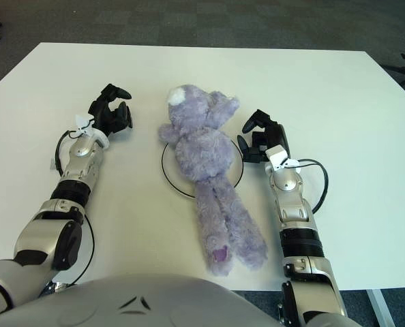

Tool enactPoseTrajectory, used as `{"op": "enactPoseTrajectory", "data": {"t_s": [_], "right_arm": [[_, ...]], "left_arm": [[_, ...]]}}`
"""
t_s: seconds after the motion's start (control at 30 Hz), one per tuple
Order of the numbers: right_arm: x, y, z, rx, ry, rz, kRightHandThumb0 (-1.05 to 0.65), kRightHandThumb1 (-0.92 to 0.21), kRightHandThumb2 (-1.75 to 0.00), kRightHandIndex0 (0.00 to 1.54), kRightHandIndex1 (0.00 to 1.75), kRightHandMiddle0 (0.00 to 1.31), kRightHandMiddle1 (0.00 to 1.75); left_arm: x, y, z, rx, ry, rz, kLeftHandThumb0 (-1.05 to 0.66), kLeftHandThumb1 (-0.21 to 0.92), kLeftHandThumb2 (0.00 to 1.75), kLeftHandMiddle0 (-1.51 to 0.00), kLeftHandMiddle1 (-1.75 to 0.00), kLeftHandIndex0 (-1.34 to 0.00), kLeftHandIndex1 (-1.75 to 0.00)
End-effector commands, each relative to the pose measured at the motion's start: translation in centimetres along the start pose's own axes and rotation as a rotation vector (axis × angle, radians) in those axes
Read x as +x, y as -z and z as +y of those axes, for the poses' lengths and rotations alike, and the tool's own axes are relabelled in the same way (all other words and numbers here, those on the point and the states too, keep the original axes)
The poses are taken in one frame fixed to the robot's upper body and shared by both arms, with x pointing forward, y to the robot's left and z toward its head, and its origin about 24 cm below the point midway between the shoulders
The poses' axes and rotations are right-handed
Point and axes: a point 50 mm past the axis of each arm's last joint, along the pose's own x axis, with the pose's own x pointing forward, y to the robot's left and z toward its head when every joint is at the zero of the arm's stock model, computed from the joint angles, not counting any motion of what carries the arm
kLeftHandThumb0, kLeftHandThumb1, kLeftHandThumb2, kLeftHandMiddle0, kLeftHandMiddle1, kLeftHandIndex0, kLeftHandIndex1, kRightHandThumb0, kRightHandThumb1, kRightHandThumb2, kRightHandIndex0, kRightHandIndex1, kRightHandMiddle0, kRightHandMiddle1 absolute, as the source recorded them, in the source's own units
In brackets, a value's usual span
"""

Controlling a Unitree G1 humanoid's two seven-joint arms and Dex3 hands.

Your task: Put the doll into the plate.

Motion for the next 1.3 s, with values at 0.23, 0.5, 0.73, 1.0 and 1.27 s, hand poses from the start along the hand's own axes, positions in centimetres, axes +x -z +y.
{"op": "enactPoseTrajectory", "data": {"t_s": [0.23, 0.5, 0.73, 1.0, 1.27], "right_arm": [[-1.5, 2.5, -0.1, -0.013, -0.028, 0.114, -0.48, -0.32, -1.31, 1.24, 1.75, 0.61, 1.75], [-1.7, 2.6, -0.5, -0.045, -0.001, 0.103, -0.48, -0.32, -1.31, 1.24, 1.75, 0.61, 1.75], [-1.9, 2.7, -1.2, -0.062, 0.066, 0.092, -0.48, -0.31, -1.32, 1.23, 1.75, 0.62, 1.75], [-2.0, 3.3, -2.1, 0.002, 0.163, 0.096, -0.49, -0.29, -1.35, 1.23, 1.75, 0.64, 1.75], [-2.1, 3.8, -2.9, 0.094, 0.249, 0.126, -0.50, -0.28, -1.36, 1.22, 1.75, 0.64, 1.75]], "left_arm": [[-1.1, 0.4, -0.4, -0.050, -0.063, 0.036, -0.43, 0.48, 1.11, -1.21, -1.75, -0.48, -1.75], [-2.2, 1.0, -0.7, -0.138, -0.133, 0.036, -0.43, 0.46, 1.13, -1.23, -1.75, -0.50, -1.75], [-2.7, 1.4, -1.0, -0.211, -0.188, 0.033, -0.44, 0.45, 1.15, -1.25, -1.75, -0.51, -1.75], [-3.0, 1.6, -1.1, -0.223, -0.181, 0.036, -0.44, 0.44, 1.16, -1.25, -1.75, -0.51, -1.75], [-3.1, 1.6, -1.2, -0.227, -0.164, 0.026, -0.43, 0.48, 1.12, -1.23, -1.75, -0.48, -1.75]]}}
